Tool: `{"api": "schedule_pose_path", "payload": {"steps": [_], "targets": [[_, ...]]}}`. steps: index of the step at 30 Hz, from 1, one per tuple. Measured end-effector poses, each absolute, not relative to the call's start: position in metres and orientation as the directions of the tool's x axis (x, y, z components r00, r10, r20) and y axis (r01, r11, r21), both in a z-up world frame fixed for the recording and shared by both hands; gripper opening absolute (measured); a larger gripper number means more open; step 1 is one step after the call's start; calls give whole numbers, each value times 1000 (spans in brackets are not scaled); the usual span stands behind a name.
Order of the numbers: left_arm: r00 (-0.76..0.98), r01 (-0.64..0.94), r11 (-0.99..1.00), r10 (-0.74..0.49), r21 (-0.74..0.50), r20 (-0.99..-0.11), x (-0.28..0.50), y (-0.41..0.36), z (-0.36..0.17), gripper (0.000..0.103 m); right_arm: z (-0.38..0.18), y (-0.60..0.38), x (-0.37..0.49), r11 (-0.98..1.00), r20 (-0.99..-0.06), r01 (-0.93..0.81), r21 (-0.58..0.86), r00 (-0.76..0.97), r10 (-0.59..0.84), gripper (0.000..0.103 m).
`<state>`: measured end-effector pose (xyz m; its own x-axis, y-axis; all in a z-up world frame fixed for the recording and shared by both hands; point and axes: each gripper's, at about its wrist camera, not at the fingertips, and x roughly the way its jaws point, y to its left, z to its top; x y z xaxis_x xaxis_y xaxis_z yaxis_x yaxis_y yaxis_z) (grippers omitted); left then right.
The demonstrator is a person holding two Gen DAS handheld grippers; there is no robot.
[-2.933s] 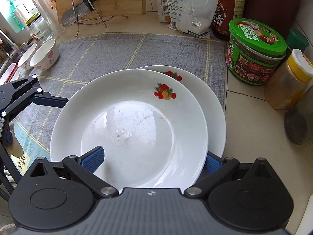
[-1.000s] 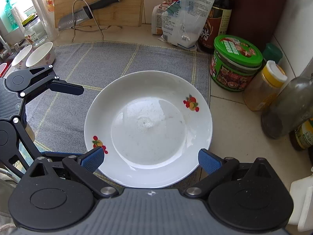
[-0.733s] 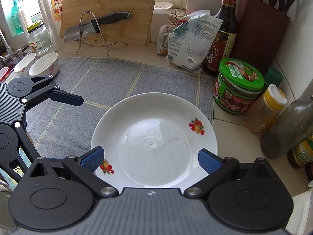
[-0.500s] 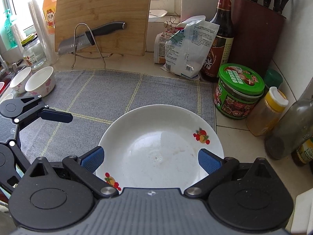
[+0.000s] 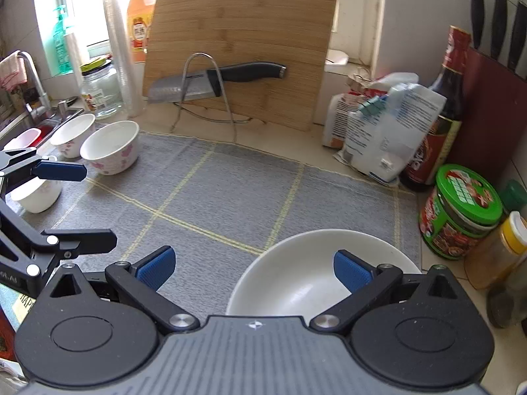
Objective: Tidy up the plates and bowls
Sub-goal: 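Pull the right tool back from the plate stack toward the bowls, then grasp the rim of a white bowl with the left tool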
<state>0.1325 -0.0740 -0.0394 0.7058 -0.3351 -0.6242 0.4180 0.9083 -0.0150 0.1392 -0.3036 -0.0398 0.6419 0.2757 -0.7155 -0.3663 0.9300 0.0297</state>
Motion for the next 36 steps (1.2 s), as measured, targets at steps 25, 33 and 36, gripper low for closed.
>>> {"api": "schedule_pose_path", "payload": {"steps": [25, 33, 36], "targets": [[705, 345, 939, -260, -2, -660, 111, 132, -49, 102, -80, -76, 105, 828, -704, -560, -5, 590, 395, 103], [696, 338, 941, -248, 3, -674, 125, 178, -59, 102, -103, -18, 105, 775, -714, -631, -32, 557, 424, 103], [690, 341, 940, -248, 3, -680, 132, 187, -61, 102, -111, -1, 105, 756, -730, -654, -44, 538, 422, 103]]}}
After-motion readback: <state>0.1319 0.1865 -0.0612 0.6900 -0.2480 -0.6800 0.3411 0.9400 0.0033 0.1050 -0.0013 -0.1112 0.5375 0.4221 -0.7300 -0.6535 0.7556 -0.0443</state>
